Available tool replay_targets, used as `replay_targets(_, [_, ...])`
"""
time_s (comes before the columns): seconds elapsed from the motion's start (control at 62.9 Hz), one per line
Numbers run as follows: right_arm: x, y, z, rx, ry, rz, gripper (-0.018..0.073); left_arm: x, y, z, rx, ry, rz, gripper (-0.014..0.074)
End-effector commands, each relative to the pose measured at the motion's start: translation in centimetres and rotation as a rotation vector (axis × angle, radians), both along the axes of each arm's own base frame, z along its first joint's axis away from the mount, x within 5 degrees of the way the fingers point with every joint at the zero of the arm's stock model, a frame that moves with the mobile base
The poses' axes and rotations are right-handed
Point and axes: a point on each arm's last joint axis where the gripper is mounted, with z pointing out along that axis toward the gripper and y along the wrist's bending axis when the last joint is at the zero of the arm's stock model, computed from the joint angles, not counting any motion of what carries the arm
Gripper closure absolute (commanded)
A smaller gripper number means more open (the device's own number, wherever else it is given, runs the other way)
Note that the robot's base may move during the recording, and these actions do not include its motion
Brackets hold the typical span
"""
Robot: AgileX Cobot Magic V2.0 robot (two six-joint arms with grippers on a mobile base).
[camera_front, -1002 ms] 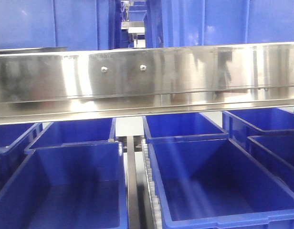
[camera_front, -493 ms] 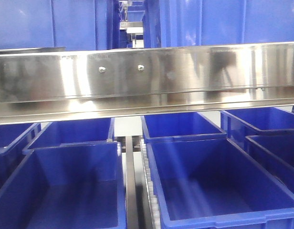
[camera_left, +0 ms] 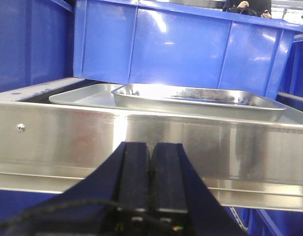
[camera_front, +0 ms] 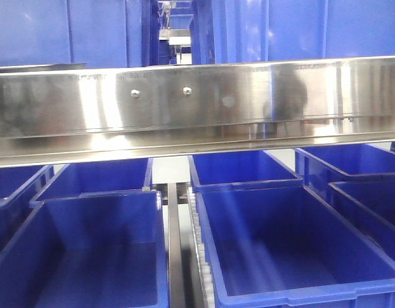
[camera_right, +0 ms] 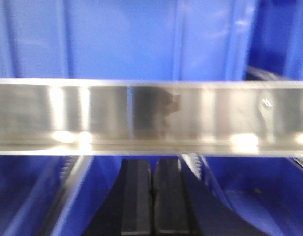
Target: Stack silver trays without gaps
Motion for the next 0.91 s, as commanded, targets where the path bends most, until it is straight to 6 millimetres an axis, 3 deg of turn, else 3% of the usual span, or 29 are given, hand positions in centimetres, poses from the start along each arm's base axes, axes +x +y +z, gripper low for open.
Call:
replay_targets(0.0, [-0.2,-0.1,0.5,-0.003,-0.113,-0.016,0.0505,-0.4,0.0,1.1,0.003,-0.126,0.007,0.0645])
replay_targets(0.08, [-0.1,-0.1,-0.4,0.002,-0.104,-0.017,0.0505,-0.4,0.0,1.1,0.003,-0.126,0.007,0.0645])
replay_targets(0.27, [-0.1,-0.1,-0.5,0.003,-0.092,-0.016,0.0505,-0.4,0.0,1.1,0.003,-0.126,0.007,0.0645])
replay_targets(0.891, [-0.2,-0.2,0.6,0.025,-0.21,-0.023,0.0505,-0.4,0.0,1.1,0.003,-0.126,0.007,0.0645])
